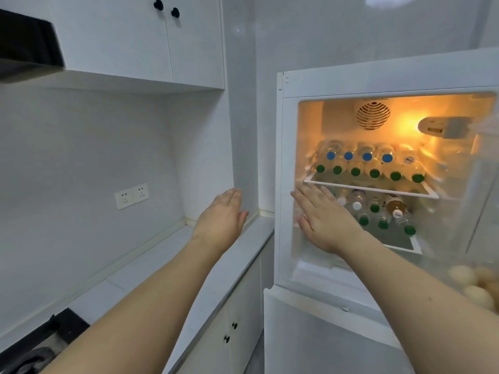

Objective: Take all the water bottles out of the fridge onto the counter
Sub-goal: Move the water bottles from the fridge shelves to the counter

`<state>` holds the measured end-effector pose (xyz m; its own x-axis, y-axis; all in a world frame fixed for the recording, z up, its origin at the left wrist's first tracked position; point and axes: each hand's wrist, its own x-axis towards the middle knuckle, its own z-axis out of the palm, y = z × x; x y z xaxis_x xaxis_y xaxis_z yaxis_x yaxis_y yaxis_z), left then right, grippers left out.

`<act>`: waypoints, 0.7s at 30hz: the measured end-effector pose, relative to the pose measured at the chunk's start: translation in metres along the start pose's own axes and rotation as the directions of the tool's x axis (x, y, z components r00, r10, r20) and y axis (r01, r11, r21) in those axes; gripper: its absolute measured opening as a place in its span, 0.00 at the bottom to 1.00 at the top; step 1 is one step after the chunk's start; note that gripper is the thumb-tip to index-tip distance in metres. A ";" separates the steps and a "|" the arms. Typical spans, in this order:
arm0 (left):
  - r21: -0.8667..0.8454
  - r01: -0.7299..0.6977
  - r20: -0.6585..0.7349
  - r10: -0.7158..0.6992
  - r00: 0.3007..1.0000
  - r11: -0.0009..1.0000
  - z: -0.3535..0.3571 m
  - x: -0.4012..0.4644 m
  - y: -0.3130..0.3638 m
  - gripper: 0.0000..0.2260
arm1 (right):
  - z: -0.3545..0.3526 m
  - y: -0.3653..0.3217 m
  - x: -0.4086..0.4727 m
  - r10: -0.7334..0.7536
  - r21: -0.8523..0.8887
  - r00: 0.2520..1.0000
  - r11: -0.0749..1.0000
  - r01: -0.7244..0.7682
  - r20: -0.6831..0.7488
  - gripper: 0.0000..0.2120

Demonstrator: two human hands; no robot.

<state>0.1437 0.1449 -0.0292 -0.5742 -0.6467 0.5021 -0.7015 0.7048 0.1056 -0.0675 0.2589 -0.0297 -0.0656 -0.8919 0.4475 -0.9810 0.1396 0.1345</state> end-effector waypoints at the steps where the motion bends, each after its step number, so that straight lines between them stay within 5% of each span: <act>1: 0.003 -0.037 -0.004 0.037 0.999 0.999 0.005 0.012 0.000 0.24 | 0.003 0.005 0.008 0.027 -0.001 1.000 1.000 -0.027 -0.009 0.26; 13: 0.074 -0.467 -0.023 0.470 0.882 0.881 0.037 0.144 0.005 0.24 | 0.039 0.069 0.089 0.293 -0.033 0.956 0.955 -0.294 -0.029 0.25; 21: -0.021 -0.561 -0.164 0.551 0.818 0.827 0.069 0.226 0.053 0.19 | 0.045 0.125 0.112 0.494 -0.095 0.868 0.863 -0.497 -0.045 0.22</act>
<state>-0.0520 0.0159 0.0307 -0.7870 -0.0930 0.6099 -0.2490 0.9524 -0.1760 -0.2055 0.1574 -0.0027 -0.5338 -0.6856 0.4951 -0.7965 0.6043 -0.0219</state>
